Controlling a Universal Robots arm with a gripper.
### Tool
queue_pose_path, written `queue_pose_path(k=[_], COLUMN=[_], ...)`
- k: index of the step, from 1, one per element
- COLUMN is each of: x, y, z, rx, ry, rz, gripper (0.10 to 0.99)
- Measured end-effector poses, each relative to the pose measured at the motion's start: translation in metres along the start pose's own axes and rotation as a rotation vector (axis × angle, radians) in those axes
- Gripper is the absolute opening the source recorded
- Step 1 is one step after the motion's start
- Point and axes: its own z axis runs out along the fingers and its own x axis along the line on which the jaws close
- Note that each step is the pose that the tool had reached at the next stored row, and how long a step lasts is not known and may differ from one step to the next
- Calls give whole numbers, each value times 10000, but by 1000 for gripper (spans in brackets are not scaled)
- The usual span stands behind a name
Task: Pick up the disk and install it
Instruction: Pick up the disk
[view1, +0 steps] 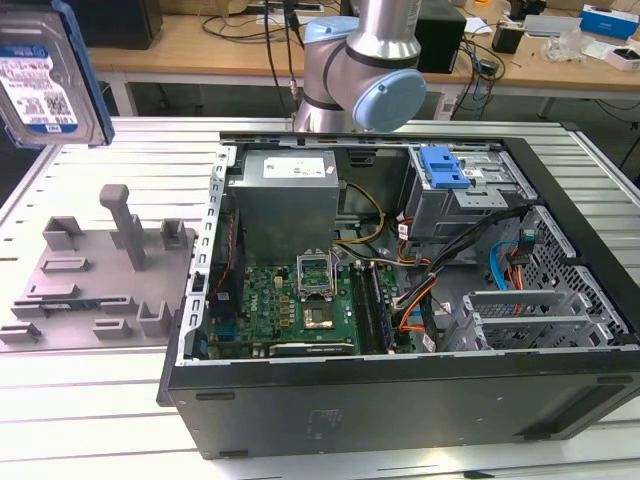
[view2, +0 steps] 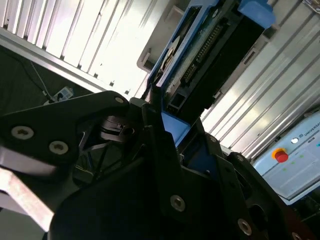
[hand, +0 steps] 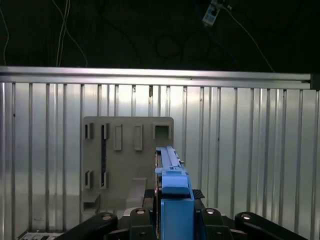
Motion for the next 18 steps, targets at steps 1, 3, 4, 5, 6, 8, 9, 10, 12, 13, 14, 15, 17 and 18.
queue_pose_path(k=[1,3,4,5,6,8,9,10,12,13,14,15,17,18], x=[7,7,7,10,17,48,69,86,142,161,187,204,236,249], y=[-1,-1,-1,-4,-15,-83,-128,-164,-275,-318,-391,-441,-553,-600], z=[-13,-14,-14,-14,-15,-16,-18,-19,-25,-28,-33,-35,-38,-38], rx=[3,2,1,1,0,-23,-42,-55,-90,-114,-172,-204,-264,-282], ry=[-42,-41,-41,-42,-42,-42,-42,-42,-44,-44,-44,-46,-47,-48], rz=[0,1,1,0,0,1,1,3,1,2,2,2,4,2], gripper=[369,369,369,369,369,369,369,369,369,369,369,369,369,369])
